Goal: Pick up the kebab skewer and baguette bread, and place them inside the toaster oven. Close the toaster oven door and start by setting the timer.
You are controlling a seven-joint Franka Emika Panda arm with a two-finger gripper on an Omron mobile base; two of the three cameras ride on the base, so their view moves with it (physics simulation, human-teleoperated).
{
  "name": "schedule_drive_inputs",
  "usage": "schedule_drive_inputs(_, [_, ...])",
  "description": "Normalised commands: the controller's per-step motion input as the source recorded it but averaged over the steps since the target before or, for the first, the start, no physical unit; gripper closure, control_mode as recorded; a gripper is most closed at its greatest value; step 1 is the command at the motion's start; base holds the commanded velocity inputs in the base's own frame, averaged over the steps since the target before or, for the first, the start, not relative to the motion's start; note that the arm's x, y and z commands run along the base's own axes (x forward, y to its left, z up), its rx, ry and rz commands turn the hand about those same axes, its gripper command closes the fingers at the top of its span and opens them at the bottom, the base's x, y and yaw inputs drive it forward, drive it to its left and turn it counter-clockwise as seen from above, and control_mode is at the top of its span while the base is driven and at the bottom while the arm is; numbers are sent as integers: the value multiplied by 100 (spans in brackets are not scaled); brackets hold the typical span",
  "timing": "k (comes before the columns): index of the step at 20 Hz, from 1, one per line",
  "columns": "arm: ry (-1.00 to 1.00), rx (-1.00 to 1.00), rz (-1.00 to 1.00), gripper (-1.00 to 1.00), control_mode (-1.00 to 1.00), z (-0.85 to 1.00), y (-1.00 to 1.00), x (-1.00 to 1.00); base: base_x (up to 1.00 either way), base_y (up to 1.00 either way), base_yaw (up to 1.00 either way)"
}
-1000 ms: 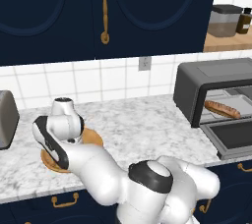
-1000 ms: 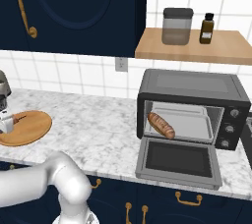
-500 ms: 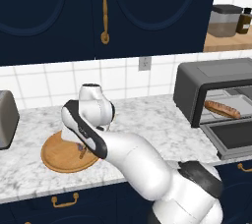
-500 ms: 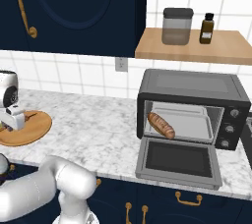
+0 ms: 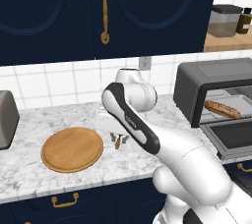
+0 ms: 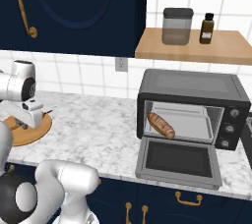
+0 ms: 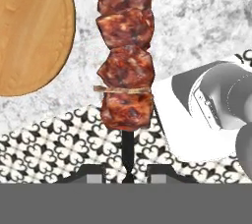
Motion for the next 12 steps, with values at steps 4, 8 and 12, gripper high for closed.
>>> schedule_drive_inputs(4, [0,-4,4,100,-100,48,-100,-42,0,0,0])
schedule_drive_inputs(8, [0,-8,7,100,-100,37,-100,-54,0,0,0])
schedule_drive_inputs(12, [-8,-12,21,100,-100,19,-100,-43,0,0,0])
